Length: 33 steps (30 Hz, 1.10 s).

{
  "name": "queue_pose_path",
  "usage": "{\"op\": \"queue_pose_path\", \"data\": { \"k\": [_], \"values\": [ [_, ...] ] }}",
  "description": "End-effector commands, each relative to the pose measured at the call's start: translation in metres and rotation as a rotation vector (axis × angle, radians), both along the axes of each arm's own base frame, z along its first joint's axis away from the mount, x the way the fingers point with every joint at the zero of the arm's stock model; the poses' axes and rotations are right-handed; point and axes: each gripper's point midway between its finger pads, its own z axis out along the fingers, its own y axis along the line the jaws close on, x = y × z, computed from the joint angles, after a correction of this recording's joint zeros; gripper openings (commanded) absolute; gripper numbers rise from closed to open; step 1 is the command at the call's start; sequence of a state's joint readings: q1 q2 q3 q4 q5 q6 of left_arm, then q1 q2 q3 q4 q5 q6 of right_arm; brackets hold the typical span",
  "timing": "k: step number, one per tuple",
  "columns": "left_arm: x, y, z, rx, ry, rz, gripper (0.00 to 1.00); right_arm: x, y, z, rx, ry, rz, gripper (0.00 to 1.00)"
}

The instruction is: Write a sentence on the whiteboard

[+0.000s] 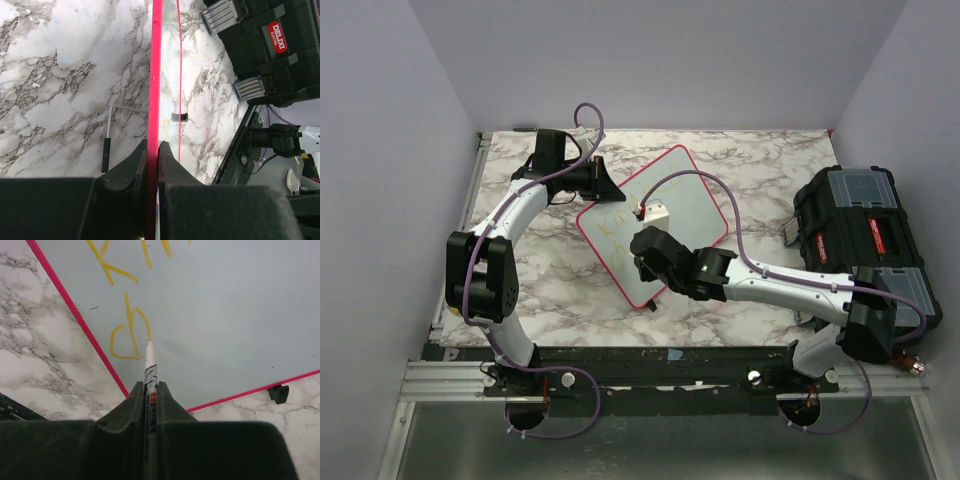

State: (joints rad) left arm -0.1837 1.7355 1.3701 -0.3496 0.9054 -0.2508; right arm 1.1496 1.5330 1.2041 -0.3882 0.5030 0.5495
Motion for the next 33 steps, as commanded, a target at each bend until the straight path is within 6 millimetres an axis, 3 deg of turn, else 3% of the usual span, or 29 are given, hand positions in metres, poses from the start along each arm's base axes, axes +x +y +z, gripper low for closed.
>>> {"op": "queue_pose_path", "data": {
  "k": [1,20,33],
  "values": [
    [-0.002,0.004,-0.02,0.096,-0.04,-0.004,0.0,0.001,-0.003,0.017,0.063,-0.025,-0.006,0.01],
    [-0.002,0.004,-0.021,0.097,-0.036,-0.004,0.0,0.023,-0.017,0.025,0.082,-0.041,-0.03,0.01],
    [-0.002,0.004,-0.021,0.096,-0.037,-0.003,0.0,0.025,-0.02,0.026,0.104,-0.038,-0.015,0.01]
  ]
}}
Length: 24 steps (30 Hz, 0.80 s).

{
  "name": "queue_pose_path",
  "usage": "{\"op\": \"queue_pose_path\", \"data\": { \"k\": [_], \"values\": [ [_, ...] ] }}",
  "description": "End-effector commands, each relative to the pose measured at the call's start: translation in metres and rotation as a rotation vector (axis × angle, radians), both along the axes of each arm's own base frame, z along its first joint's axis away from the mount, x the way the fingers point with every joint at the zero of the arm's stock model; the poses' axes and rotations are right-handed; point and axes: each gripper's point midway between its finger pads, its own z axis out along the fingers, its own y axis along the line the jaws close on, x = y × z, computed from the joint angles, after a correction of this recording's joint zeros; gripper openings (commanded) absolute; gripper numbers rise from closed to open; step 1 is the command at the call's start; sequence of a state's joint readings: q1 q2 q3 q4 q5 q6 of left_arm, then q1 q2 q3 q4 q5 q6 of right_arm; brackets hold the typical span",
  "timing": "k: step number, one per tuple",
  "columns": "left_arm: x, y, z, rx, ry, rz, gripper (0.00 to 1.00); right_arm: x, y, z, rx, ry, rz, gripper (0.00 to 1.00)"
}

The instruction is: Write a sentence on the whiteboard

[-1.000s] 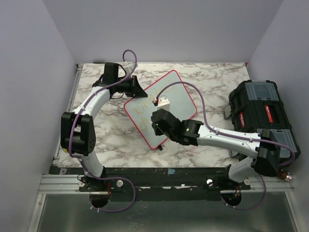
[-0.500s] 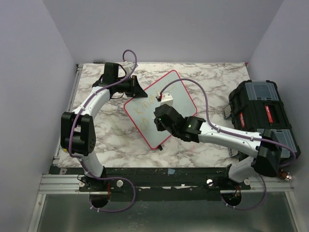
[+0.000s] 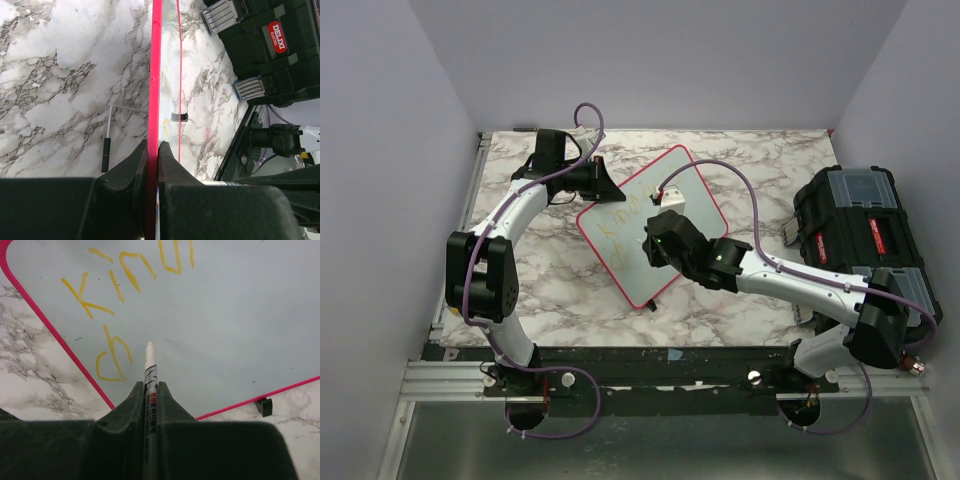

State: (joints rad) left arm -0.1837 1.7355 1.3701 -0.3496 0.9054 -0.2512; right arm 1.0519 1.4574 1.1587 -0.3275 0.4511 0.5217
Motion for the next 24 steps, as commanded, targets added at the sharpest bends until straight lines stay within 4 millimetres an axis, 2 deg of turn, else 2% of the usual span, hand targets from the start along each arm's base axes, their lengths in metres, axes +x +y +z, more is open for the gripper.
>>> {"op": "queue_pose_path", "data": {
  "k": [1,10,24],
  "values": [
    [-0.002,0.004,-0.021,0.097,-0.037,-0.003,0.0,-0.001,0.002,0.008,0.028,-0.017,0.025,0.01],
    [-0.002,0.004,-0.021,0.097,-0.036,-0.003,0.0,0.004,0.009,0.01,0.045,-0.017,0.033,0.01],
    [-0.002,0.004,-0.02,0.096,-0.04,-0.004,0.0,0.016,0.014,-0.002,0.028,0.011,0.02,0.0]
  ]
}}
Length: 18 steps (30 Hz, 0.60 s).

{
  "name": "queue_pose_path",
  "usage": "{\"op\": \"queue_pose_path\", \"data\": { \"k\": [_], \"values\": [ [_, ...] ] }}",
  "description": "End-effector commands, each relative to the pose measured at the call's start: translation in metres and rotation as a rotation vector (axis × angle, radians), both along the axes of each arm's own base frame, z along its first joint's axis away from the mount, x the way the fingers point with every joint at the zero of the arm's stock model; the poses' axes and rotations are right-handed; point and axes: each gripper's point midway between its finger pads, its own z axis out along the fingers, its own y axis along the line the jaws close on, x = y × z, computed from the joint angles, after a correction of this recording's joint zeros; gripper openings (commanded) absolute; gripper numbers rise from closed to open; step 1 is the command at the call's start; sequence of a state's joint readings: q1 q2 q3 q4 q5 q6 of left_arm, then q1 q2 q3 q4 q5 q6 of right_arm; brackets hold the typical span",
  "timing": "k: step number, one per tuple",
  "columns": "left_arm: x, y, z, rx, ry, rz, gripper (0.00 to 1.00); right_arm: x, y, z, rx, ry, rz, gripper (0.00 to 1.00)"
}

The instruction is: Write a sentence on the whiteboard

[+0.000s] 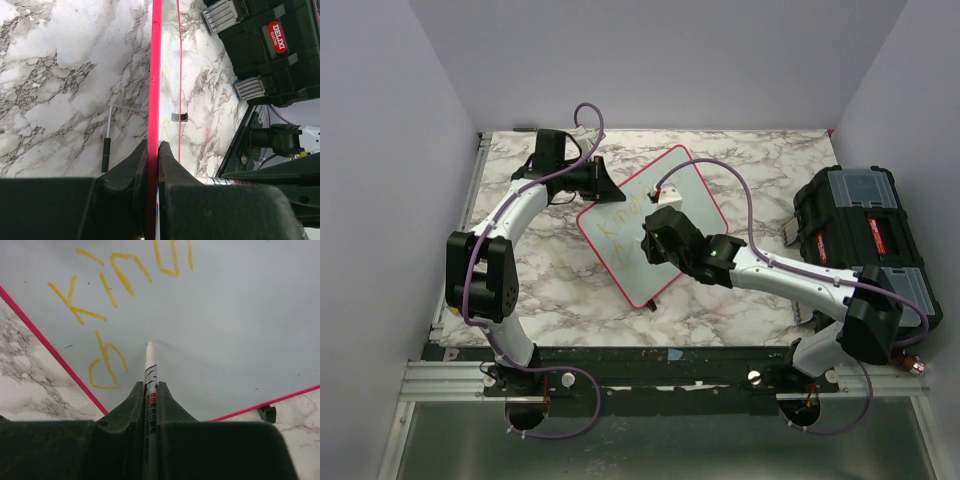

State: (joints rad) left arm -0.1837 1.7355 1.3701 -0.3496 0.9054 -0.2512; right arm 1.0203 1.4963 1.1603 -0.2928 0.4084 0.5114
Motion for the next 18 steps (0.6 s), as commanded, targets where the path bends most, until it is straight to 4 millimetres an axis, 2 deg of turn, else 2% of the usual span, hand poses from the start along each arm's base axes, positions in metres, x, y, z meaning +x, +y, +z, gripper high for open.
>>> {"op": "queue_pose_path", "data": {
  "k": [1,11,18],
  "values": [
    [-0.002,0.004,-0.021,0.096,-0.038,-0.005,0.0,0.006,0.011,0.007,0.023,-0.008,0.013,0.01],
    [-0.002,0.004,-0.02,0.097,-0.039,-0.004,0.0,0.01,0.018,-0.001,0.0,0.0,0.027,0.01],
    [-0.002,0.004,-0.022,0.097,-0.035,-0.004,0.0,0.004,0.024,-0.008,-0.012,0.024,0.078,0.01]
  ]
}}
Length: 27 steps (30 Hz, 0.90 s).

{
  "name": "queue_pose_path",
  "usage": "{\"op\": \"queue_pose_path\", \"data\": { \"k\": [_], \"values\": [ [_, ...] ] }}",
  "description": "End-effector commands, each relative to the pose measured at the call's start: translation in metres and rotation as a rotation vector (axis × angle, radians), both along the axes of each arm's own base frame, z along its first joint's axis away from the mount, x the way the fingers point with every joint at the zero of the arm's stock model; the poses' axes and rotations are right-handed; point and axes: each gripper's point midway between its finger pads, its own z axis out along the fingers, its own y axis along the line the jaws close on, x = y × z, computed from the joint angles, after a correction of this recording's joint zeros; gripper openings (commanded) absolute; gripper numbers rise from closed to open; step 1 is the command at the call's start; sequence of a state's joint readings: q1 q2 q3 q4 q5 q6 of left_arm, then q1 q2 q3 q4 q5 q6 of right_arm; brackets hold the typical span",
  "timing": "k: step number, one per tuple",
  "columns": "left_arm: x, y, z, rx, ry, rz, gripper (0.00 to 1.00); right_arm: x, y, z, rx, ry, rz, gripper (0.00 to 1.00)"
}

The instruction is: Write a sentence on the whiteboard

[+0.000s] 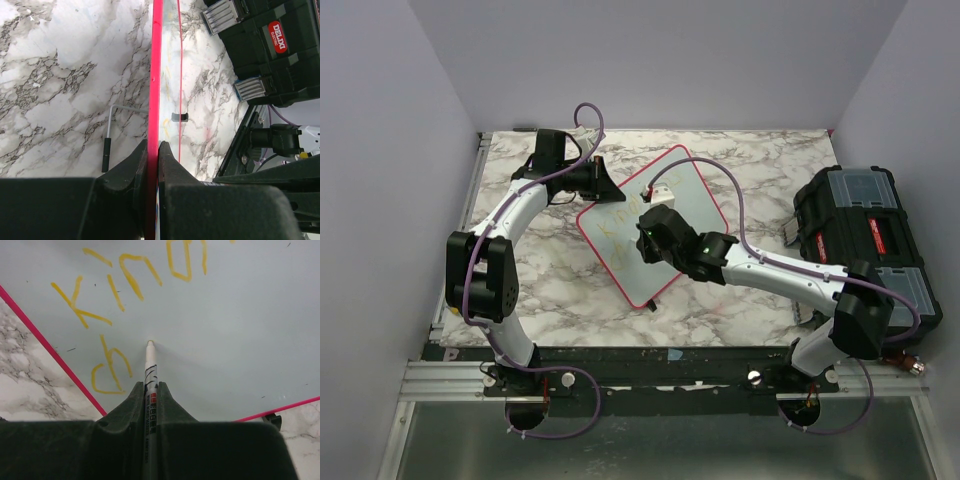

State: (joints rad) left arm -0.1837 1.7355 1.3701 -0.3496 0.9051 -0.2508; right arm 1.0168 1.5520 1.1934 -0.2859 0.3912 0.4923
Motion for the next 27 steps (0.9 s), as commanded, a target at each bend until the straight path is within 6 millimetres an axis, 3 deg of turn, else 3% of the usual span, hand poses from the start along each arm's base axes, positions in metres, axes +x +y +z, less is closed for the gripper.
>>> {"op": "queue_pose_path", "data": {
  "k": [1,16,27],
  "values": [
    [-0.002,0.004,-0.021,0.097,-0.037,-0.004,0.0,-0.002,0.014,-0.001,0.007,0.024,0.061,0.01],
    [-0.002,0.004,-0.022,0.098,-0.036,-0.003,0.0,-0.02,0.014,-0.019,-0.006,0.098,0.124,0.01],
    [-0.002,0.004,-0.021,0.098,-0.039,-0.003,0.0,-0.025,-0.007,-0.034,-0.056,0.114,0.081,0.01]
  ]
}}
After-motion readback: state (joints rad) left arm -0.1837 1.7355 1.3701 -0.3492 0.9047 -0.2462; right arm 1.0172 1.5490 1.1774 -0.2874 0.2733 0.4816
